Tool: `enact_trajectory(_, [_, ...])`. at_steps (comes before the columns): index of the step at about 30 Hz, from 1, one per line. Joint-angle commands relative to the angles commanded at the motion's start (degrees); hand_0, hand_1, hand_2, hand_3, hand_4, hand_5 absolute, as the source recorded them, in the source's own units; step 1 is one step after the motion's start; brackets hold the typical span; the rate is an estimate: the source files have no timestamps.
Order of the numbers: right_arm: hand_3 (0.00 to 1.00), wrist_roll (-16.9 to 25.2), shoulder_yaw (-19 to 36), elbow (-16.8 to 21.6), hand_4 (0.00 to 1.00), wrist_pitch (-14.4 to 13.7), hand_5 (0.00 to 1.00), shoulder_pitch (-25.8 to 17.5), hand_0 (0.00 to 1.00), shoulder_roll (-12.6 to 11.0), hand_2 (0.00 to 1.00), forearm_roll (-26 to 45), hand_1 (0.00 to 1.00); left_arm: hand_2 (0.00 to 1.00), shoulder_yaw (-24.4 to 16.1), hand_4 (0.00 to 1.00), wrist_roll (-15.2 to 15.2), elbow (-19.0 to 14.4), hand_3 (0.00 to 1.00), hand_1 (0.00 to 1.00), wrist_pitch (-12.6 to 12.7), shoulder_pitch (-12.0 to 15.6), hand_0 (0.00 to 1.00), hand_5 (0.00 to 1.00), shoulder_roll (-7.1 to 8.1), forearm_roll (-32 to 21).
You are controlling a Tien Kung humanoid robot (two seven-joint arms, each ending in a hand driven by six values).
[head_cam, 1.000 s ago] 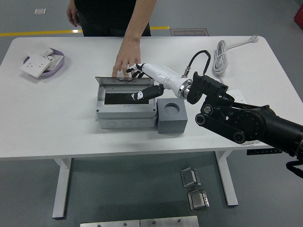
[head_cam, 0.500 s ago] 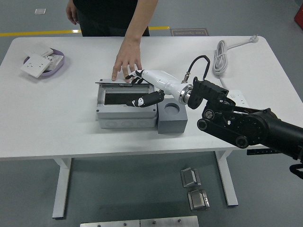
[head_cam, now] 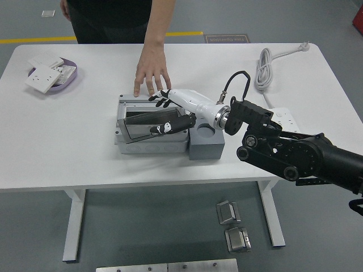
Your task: Pick up the cylinder from the cube,place it in the box,flap close box
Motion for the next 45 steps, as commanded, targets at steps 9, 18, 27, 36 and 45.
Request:
enact_trajectory(9, [0.832,-0.2,3.4,-0.1,0.932,-0.1,0.515,-0.8,0.798,-1.2,0.737,-1.8,0.717,0.526,0.1,0.501,0.1,0.0,0.547,0.590,0.0,0.0,0.583,0.002,-0.12,0.0])
enact_trajectory(18, [0.833,-1.0,13.3,2.7,0.933,-0.4,0.518,-5.4,0.802,-3.2,0.738,-7.4,0.718,0.526,-0.1,0.501,0.2,0.0,0.547,0.589,0.0,0.1,0.583,0.002,-0.33,0.4])
enact_trajectory(27, [0.833,0.2,28.5,7.5,0.932,-2.2,0.521,-15.4,0.803,-1.6,0.738,-13.9,0.718,0.526,0.6,0.499,0.3,0.0,0.547,0.589,0.1,0.8,0.583,0.002,-1.13,-0.5])
enact_trajectory(36, [0.824,2.5,43.2,11.0,0.935,-4.1,0.528,-23.2,0.807,0.7,0.738,-15.7,0.720,0.525,1.6,0.500,0.1,0.0,0.546,0.589,0.2,1.1,0.583,0.002,-1.76,-1.8])
enact_trajectory(45, [0.813,4.7,53.0,13.1,0.935,-6.9,0.529,-29.8,0.809,0.4,0.737,-15.7,0.721,0.525,2.0,0.500,0.0,0.0,0.547,0.589,0.3,1.2,0.583,0.002,-1.76,-2.3])
